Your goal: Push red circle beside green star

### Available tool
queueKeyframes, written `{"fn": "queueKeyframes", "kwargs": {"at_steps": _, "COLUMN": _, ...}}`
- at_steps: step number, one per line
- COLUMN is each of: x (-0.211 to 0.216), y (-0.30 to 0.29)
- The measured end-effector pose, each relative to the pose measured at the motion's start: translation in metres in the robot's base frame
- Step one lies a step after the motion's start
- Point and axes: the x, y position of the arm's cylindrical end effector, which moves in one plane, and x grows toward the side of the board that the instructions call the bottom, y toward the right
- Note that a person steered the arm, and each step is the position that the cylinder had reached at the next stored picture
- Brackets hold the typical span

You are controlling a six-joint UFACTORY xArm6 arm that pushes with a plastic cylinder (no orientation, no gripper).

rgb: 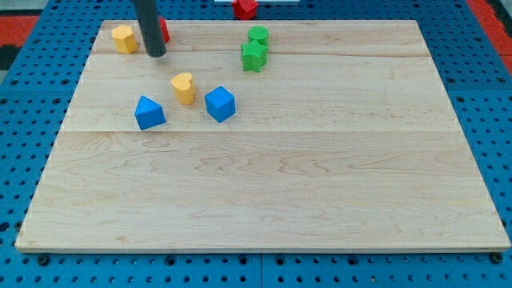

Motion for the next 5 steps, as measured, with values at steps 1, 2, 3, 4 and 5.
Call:
{"fn": "queueKeyframes", "kwargs": {"at_steps": 1, "x": 0.015, "y": -0.081}}
{"fn": "queueKeyframes", "kwargs": {"at_steps": 2, "x": -0.009, "y": -0.133}}
{"fn": "queueKeyframes", "kwargs": {"at_steps": 3, "x": -0.017, "y": -0.134}}
{"fn": "queueKeyframes", "kwargs": {"at_steps": 4, "x": -0.072, "y": -0.134}}
{"fn": "queueKeyframes", "kwargs": {"at_steps": 5, "x": -0.108, "y": -0.126}}
